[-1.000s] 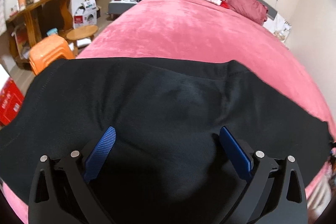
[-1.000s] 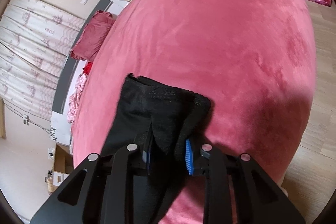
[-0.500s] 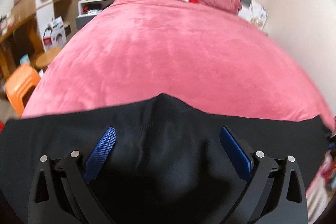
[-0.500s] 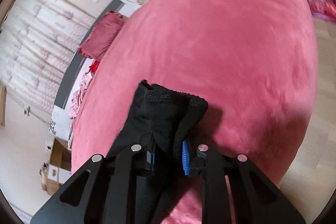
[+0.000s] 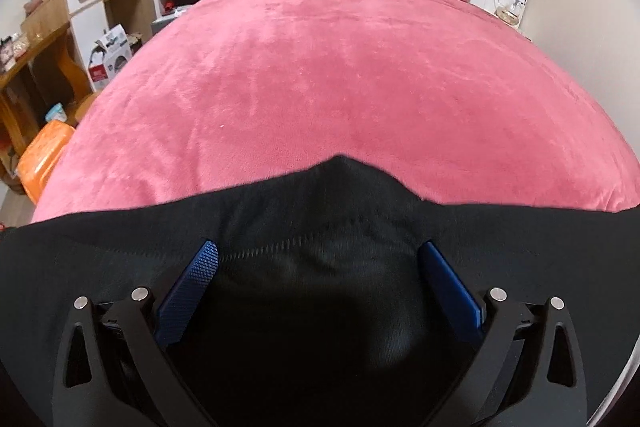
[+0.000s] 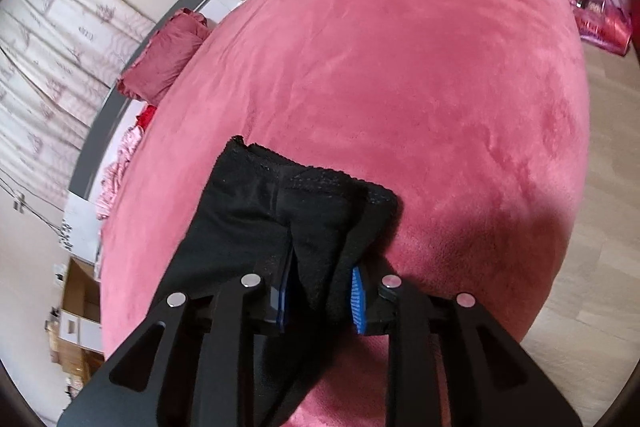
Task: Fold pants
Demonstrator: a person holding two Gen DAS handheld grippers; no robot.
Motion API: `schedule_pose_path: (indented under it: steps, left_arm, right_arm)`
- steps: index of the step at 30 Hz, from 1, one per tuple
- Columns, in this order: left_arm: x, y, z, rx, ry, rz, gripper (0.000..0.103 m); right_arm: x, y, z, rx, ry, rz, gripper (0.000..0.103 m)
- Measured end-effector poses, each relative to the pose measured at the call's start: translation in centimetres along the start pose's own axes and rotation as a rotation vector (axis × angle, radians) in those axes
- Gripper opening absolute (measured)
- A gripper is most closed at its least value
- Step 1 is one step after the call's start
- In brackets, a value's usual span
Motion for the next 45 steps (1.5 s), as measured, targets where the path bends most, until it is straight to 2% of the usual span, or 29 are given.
schedule_pose_path:
  steps: [7, 14, 18, 24, 28, 32, 40, 45]
  left_arm:
    - [0.4, 2.7, 1.8, 0.061, -0.065, -0.034, 0.1]
    - [-0.1, 3.3, 2.1, 0.041, -0.076, -0.033, 0.1]
    - [-1.7, 3.8, 2.3, 0.026, -0.086, -0.071, 0.1]
    - [-6.5, 5.0, 2.9, 0.039, -0.02, -0.148, 0.1]
    - [-8.0, 5.4, 4.2, 0.051, 0.052, -0.118, 0.1]
    - [-7.5, 5.4, 4.4, 0.063, 0.025, -0.15, 0.1]
    - [-8.0, 5.4, 4.4, 0.068, 0.036, -0.136, 0.1]
    - [-7.9, 5.4, 4.5, 0.069, 0.039, -0.131, 0.1]
  right_arm:
    - [-0.7, -0.2, 0.4, 0.006, 0.063, 0.065, 0.023]
    - [-0.5, -0.4, 0.2, 0.009, 0.083, 0.082, 0.023]
    - [-0.7, -0.5, 0.2, 0.012, 0.1, 0.096, 0.025]
    - [-0.7, -0.7, 0.0, 0.012, 0.108, 0.104, 0.025]
    - [-1.2, -0.5, -0.1, 0.029, 0.138, 0.119, 0.026]
    - [-2.5, 0.1, -0.3, 0.074, 0.201, 0.136, 0.024]
    - [-5.8, 1.4, -0.6, 0.132, 0.342, 0.144, 0.02]
    - [-9.8, 3.4, -0.9, 0.165, 0.382, 0.07, 0.02]
Point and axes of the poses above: each gripper's, at about its wrist camera, not at the fingertips, and y roughly against the way its jaws point, x to its right, z to its underside, the point moved 8 cm from there along -y, roughly the way its jaws point, and after that the axes turned 2 degrees about x, right-handed, at the moved point
